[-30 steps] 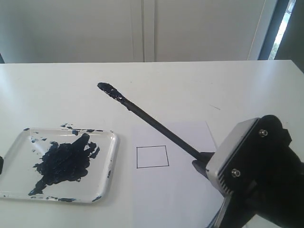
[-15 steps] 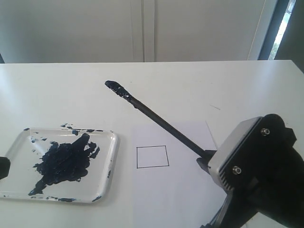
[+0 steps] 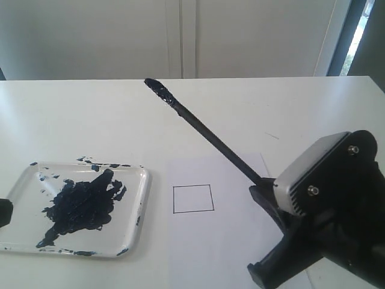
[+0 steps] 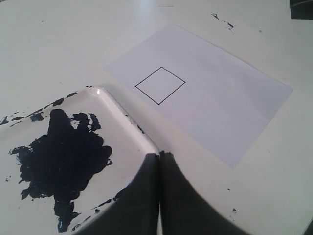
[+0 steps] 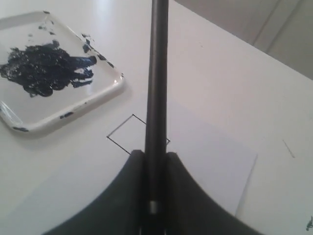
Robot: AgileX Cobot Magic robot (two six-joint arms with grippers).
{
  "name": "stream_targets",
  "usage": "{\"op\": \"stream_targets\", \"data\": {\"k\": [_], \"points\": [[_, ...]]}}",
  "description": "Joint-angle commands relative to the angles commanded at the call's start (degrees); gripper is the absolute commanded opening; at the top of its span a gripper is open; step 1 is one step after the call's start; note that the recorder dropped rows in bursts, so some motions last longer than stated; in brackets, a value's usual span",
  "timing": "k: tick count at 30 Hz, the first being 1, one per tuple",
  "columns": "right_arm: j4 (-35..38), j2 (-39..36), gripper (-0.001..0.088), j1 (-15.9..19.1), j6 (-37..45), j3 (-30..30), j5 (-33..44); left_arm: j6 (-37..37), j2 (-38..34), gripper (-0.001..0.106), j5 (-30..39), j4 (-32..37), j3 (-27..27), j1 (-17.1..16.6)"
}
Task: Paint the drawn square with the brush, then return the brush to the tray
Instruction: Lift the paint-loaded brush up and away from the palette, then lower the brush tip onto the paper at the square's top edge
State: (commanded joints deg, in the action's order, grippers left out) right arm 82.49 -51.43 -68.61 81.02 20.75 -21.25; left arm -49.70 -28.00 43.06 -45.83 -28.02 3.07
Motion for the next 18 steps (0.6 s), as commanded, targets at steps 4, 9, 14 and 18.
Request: {"op": "stream_targets", "data": {"k": [4, 9, 14, 18], "points": [[-8.3, 0.0, 0.0, 0.0, -9.2, 0.0, 2.4, 0.0, 0.0, 0.0, 0.0, 0.0, 0.0, 0.0], [-27.9, -0.1, 0.0, 0.1, -28.2, -0.1, 6.7, 0.0, 0.0, 0.0, 0.0, 0.0, 0.0, 0.0], [-41.9, -0.1, 0.0, 0.1, -43.5, -0.1, 10.6, 0.0, 0.0, 0.0, 0.0, 0.0, 0.0, 0.0], [-49.1, -0.1, 0.0, 0.1, -50.9, -0.1, 15.4, 0.0, 0.0, 0.0, 0.0, 0.0, 0.0, 0.0]]}}
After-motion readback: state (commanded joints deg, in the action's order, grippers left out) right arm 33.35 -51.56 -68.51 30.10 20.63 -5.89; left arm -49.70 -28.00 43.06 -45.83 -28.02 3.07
